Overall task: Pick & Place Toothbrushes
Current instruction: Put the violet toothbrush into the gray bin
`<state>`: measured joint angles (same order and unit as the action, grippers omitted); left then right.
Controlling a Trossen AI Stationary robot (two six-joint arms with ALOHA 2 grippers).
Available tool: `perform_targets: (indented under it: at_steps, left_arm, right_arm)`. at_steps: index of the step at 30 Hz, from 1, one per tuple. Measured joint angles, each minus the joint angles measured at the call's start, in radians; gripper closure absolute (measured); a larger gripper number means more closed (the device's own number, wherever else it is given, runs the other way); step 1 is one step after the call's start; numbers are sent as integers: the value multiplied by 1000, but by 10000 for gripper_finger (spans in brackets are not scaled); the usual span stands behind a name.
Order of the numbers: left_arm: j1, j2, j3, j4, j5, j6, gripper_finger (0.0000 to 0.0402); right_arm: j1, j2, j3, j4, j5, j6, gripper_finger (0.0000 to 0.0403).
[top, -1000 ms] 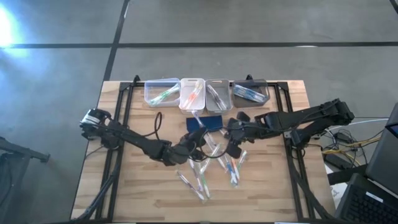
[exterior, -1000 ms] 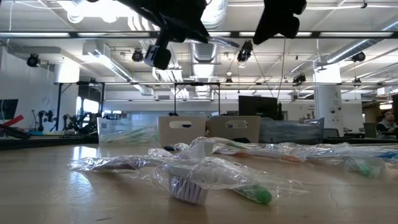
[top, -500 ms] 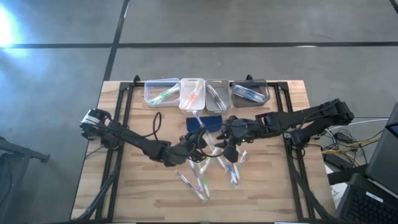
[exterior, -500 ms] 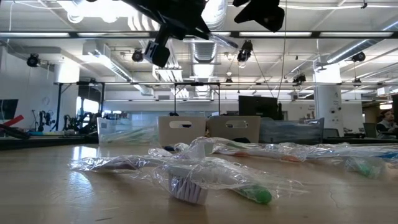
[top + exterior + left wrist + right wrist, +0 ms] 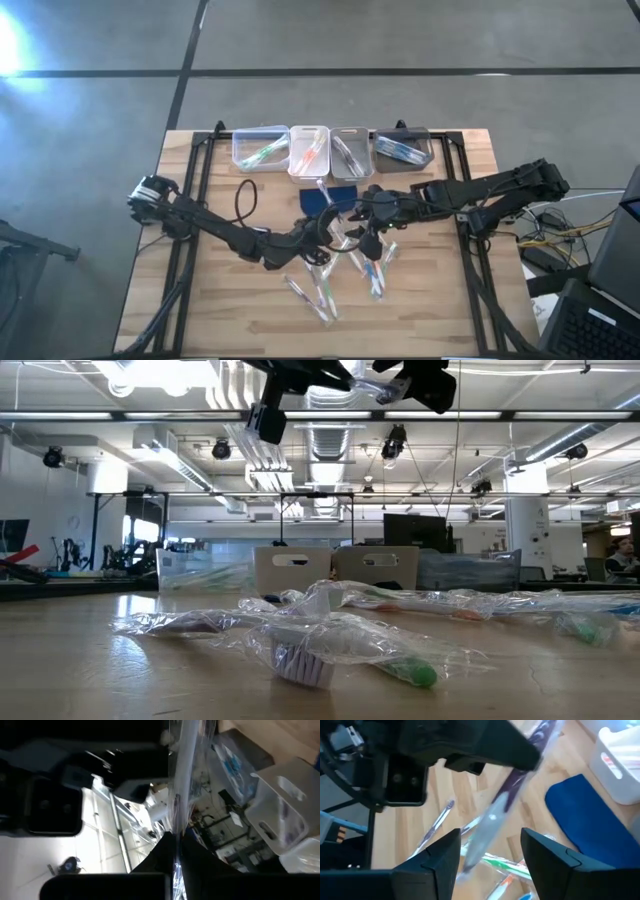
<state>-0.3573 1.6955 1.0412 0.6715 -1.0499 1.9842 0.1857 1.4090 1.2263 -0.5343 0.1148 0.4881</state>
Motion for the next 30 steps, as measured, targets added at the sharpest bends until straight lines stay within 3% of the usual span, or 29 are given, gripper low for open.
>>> perform_targets:
  at_steps: [7,17,26,30]
  left_arm:
    - [1,0,4,52,64,43,385]
    - [2,1,6,158,72,178,384]
    - [3,1,6,164,73,205,382]
    - [1,1,5,161,74,190,361]
  right_arm:
    - [-9,0,0,20,18,-2,216]
    - [-9,0,0,57,58,-10,262]
    - [-9,0,0,54,76,-31,331]
    - [-10,0,0,43,84,-40,369]
